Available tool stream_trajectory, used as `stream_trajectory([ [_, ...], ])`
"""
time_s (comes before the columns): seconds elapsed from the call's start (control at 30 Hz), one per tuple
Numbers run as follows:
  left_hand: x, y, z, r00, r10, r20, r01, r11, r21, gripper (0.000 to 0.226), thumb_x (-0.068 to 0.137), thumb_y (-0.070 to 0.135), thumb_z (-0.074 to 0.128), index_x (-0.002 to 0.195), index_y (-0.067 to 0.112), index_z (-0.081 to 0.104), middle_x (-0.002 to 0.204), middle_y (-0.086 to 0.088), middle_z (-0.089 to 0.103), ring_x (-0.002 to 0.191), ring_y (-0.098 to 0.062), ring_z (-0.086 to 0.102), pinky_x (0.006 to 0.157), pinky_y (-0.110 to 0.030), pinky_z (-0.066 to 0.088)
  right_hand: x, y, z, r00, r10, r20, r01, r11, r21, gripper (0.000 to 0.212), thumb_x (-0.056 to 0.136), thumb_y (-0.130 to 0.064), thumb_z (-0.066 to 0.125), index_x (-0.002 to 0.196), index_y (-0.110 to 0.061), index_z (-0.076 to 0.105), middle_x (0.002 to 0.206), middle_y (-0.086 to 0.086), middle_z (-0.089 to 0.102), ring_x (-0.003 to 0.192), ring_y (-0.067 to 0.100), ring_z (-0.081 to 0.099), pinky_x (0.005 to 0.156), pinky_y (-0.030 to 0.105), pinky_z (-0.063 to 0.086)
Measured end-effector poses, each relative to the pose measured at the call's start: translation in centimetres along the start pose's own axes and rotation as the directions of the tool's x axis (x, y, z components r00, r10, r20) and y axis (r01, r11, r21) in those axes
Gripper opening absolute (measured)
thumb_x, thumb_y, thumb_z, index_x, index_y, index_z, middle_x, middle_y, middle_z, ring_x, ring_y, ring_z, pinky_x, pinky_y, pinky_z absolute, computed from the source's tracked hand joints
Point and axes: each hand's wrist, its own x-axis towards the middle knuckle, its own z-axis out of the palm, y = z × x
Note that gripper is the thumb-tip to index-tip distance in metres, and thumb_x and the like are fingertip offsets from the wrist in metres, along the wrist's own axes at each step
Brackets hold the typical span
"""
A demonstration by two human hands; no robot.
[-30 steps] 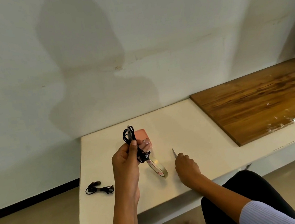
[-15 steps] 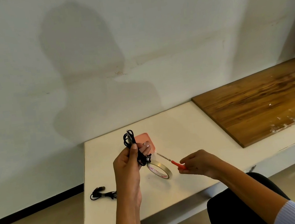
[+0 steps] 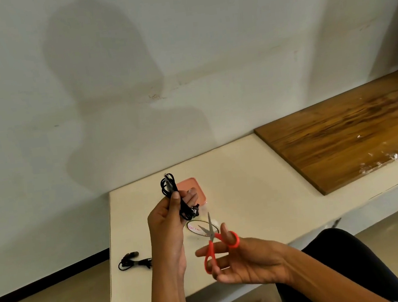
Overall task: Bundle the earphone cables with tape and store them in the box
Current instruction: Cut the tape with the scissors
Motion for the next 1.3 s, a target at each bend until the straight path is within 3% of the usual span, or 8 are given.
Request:
stream_trajectory([
  [0.27,-0.2,-0.2,0.4,1.000,0.006,0.016,-0.007,1.000,0.023,0.022,0.095,0.016,0.048,0.086,0.010,0.068,0.100,-0.016,0.072,0.098,-0.024,0.069,0.085,-0.033,0.055,2.3,-0.1,-0.1,0.993,-0.110,0.049,0.108,0.993,0.045,0.078,0.063,-0.039,0.083,0.122,0.003,0.054,0.094,0.015,0.053,0.080,0.021,0.060,0.074,0.037,0.059],
  [0.53,-0.2,-0.4,0.7,1.000,-0.007,0.028,0.007,1.000,-0.018,0.023,0.095,0.014,0.048,0.085,0.009,0.068,0.093,-0.012,0.074,0.092,-0.021,0.071,0.074,-0.021,0.057,2.9,-0.4,-1.1,0.981,-0.192,-0.013,0.192,0.980,0.042,0.078,0.057,-0.040,0.086,0.116,0.002,0.058,0.092,0.016,0.053,0.077,0.023,0.062,0.068,0.036,0.060],
  [0.73,-0.2,-0.6,0.6,0.999,-0.013,0.041,0.013,1.000,0.001,0.021,0.094,0.016,0.049,0.090,0.009,0.068,0.094,-0.010,0.075,0.094,-0.020,0.071,0.084,-0.031,0.055,3.1,-0.7,-1.6,0.978,-0.204,-0.031,0.205,0.979,0.018,0.071,0.059,-0.041,0.084,0.111,0.002,0.062,0.091,0.015,0.055,0.076,0.022,0.064,0.066,0.034,0.061],
  [0.87,-0.2,-0.7,0.6,0.999,-0.014,0.043,0.015,1.000,-0.015,0.021,0.094,0.016,0.048,0.097,0.007,0.067,0.092,-0.006,0.075,0.092,-0.019,0.071,0.080,-0.025,0.057,3.2,-0.8,-1.8,0.974,-0.215,-0.074,0.213,0.976,-0.039,0.068,0.061,-0.043,0.081,0.110,0.000,0.062,0.086,0.014,0.056,0.071,0.021,0.064,0.064,0.033,0.061],
  [1.03,-0.2,-0.7,0.8,0.999,-0.015,0.041,0.015,1.000,-0.019,0.021,0.095,0.015,0.047,0.092,0.009,0.068,0.090,-0.006,0.076,0.091,-0.018,0.071,0.081,-0.030,0.056,3.1,-0.9,-1.5,0.947,-0.259,-0.188,0.225,0.957,-0.184,0.055,0.080,-0.048,0.057,0.111,-0.003,0.054,0.078,0.009,0.057,0.062,0.015,0.062,0.056,0.025,0.059],
  [1.3,0.1,-0.8,0.8,1.000,-0.019,0.020,0.020,0.999,-0.045,0.021,0.094,0.015,0.048,0.092,0.009,0.069,0.091,-0.007,0.075,0.090,-0.017,0.072,0.077,-0.025,0.056,2.7,-1.0,-1.7,0.881,-0.372,-0.293,0.232,0.879,-0.418,0.046,0.081,-0.047,0.056,0.100,-0.005,0.059,0.070,0.003,0.056,0.056,0.009,0.053,0.054,0.020,0.053],
])
